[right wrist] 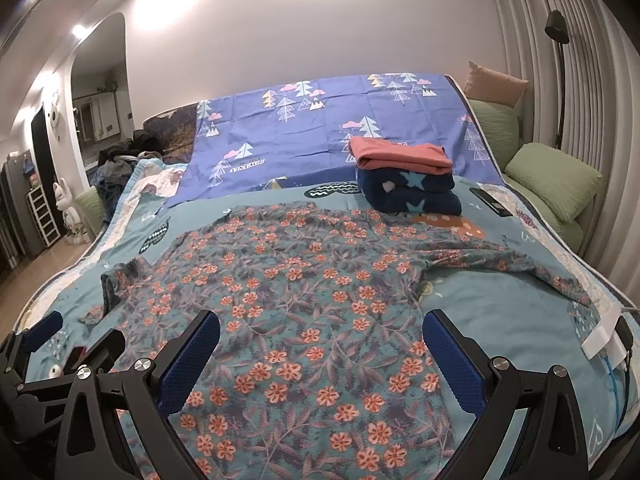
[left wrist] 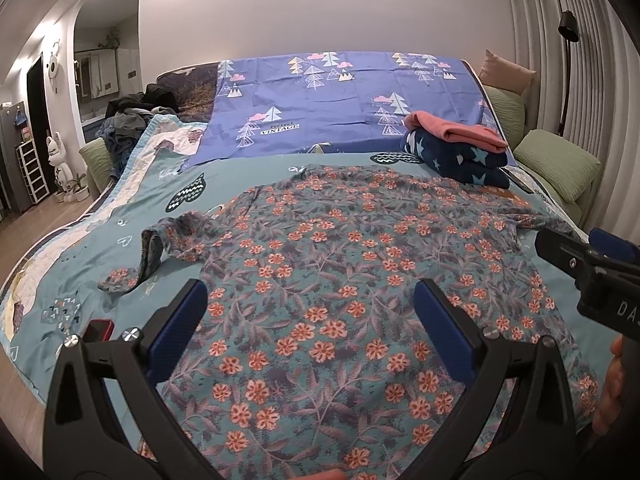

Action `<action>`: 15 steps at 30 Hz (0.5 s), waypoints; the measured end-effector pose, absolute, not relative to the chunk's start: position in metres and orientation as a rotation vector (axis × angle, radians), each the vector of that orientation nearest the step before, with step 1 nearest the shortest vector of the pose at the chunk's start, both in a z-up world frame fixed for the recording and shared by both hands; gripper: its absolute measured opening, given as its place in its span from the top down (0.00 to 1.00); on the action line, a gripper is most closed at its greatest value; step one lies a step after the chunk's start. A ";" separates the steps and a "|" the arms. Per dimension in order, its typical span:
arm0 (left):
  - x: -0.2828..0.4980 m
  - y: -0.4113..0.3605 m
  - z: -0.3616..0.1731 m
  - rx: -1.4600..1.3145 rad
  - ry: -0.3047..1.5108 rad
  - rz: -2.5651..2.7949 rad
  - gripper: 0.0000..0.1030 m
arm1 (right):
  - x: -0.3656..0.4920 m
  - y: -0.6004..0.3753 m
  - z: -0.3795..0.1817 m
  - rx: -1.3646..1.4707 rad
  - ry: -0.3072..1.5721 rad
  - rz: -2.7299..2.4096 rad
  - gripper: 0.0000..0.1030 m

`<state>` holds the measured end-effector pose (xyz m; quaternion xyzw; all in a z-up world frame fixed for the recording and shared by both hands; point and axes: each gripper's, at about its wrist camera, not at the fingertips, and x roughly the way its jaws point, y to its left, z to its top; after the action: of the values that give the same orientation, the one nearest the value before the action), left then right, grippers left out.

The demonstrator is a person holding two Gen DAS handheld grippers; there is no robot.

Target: Fold small clothes

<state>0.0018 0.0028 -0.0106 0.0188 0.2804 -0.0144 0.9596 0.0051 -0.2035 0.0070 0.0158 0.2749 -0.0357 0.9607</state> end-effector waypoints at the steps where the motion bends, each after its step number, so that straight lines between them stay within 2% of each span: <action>1: 0.002 0.003 -0.011 0.031 0.565 -0.031 0.01 | 0.005 -0.203 0.007 0.033 0.557 -0.072 0.00; 15: 0.004 0.001 -0.011 0.057 0.529 -0.026 0.01 | 0.010 -0.201 0.003 0.037 0.573 -0.064 0.00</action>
<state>0.0043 0.0010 -0.0114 0.0279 0.2613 -0.0127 0.9648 0.0104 -0.2015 0.0031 0.0181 0.2824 -0.0313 0.9586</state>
